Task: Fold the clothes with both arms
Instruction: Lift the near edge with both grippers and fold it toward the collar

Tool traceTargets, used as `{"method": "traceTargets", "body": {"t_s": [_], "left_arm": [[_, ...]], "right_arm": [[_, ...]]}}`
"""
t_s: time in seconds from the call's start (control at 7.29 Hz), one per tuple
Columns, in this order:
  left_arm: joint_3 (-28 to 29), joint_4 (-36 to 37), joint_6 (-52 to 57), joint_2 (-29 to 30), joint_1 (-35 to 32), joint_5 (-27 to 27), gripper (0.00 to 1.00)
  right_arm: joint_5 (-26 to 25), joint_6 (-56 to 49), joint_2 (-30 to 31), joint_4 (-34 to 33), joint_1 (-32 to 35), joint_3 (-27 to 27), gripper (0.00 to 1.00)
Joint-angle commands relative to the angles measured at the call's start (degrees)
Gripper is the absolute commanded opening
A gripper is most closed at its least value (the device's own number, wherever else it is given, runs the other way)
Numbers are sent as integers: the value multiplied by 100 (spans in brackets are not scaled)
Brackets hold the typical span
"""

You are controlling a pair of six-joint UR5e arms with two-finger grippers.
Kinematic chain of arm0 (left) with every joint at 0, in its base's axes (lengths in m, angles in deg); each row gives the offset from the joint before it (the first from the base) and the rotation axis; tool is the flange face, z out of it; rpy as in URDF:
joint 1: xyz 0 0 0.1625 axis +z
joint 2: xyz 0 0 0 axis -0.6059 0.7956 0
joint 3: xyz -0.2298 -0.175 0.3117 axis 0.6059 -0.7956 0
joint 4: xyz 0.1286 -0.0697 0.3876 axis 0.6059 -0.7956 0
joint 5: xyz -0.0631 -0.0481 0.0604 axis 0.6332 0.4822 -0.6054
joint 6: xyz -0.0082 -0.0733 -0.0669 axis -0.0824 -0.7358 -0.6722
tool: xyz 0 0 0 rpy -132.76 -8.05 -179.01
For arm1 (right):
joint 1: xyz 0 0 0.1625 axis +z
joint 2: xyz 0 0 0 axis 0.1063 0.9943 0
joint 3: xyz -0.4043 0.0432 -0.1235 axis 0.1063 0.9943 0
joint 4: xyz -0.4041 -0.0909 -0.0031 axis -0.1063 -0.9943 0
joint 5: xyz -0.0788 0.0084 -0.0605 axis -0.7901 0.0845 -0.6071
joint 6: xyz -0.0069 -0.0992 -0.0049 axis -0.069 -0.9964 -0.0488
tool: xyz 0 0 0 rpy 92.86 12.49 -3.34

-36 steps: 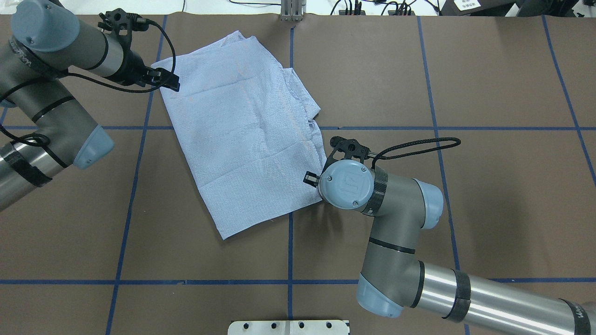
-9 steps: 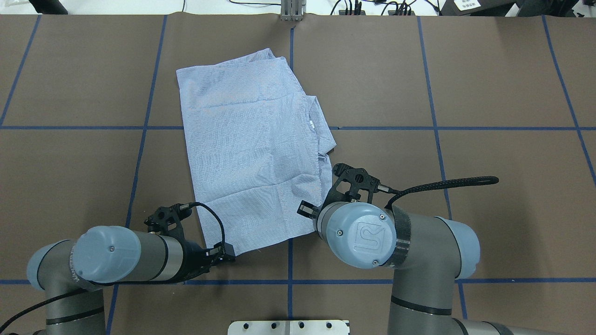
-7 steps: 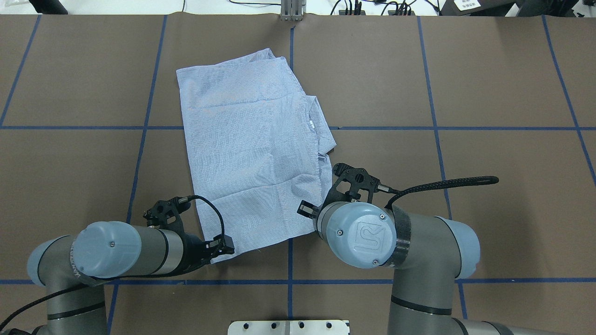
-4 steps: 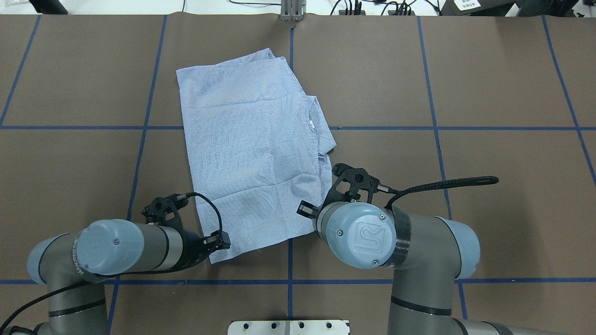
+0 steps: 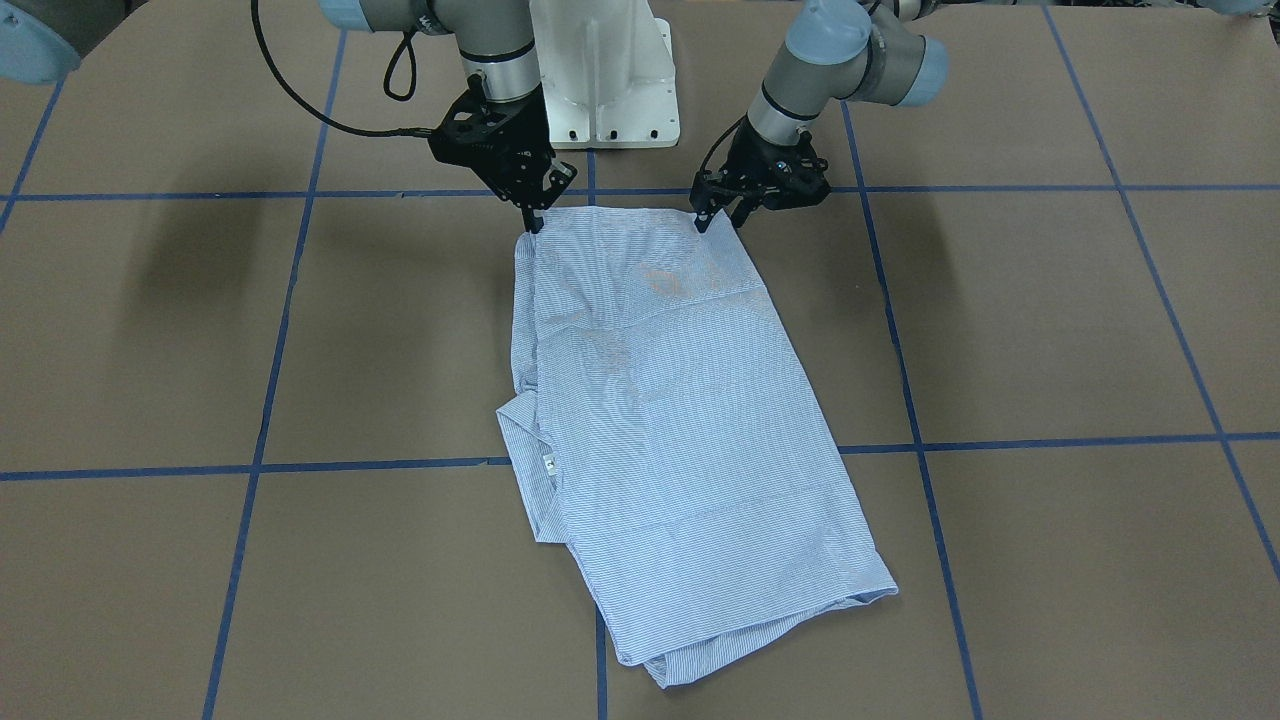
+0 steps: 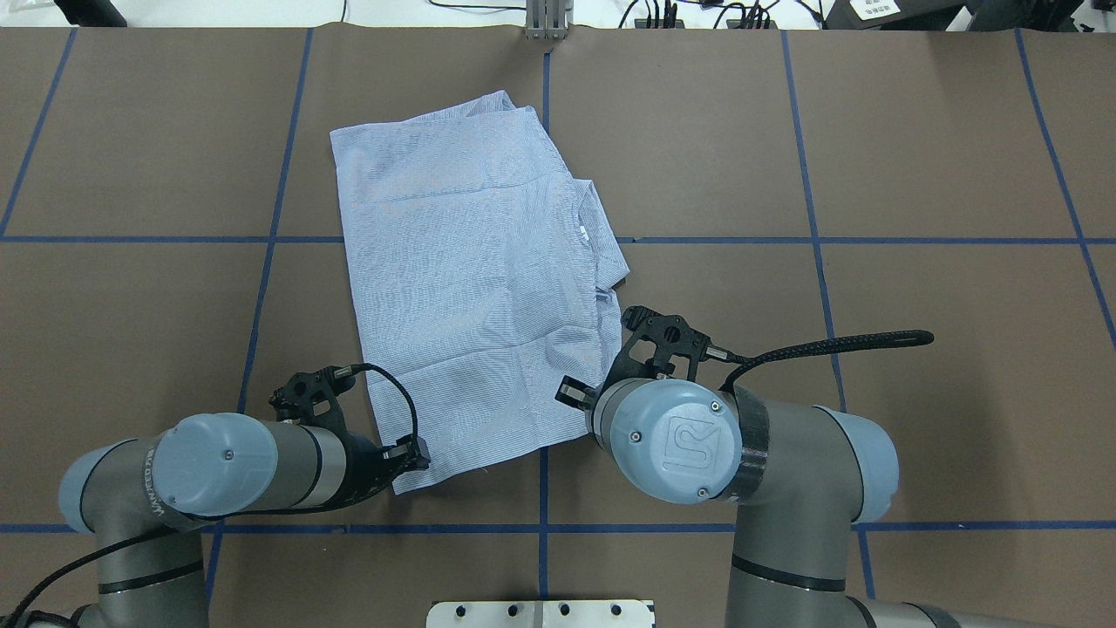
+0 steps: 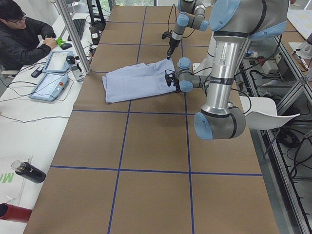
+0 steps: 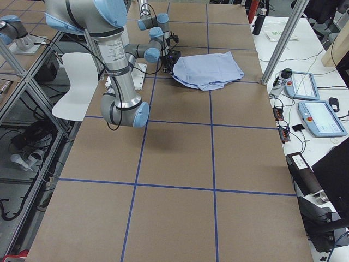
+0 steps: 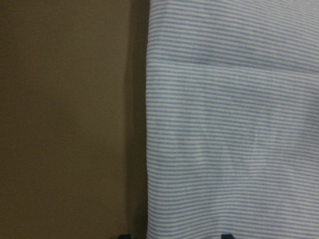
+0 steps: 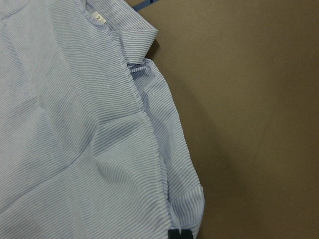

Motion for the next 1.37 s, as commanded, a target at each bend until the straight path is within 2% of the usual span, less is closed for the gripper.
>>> {"method": "traceTargets", "body": {"t_s": [0.0, 0.27, 0.55, 0.69, 0.82, 0.96, 1.1, 1.23], "left_arm": [[-4, 6, -40, 36, 3, 6, 34], [-4, 6, -31, 71, 11, 14, 0], [-109, 6, 47, 71, 11, 76, 0], [-309, -3, 56, 63, -32, 267, 0], [-590, 6, 135, 45, -59, 487, 0], [-810, 6, 136, 10, -76, 593, 0], [-1082, 15, 136, -16, -85, 777, 0], [-1416, 302, 136, -34, -85, 814, 0]], "right_arm": [[0, 0, 0, 0, 0, 0, 0], [0, 9, 26, 0, 9, 0, 0], [17, -9, 122, 0, 18, -9, 0], [44, -9, 175, 0, 26, -261, 0], [44, -9, 472, -183, -156, -873, 0], [27, 26, 483, -742, -410, -1392, 0], [0, 53, 492, -1165, -683, -1841, 0], [-17, 236, 492, -1369, -833, -2072, 0]]}}
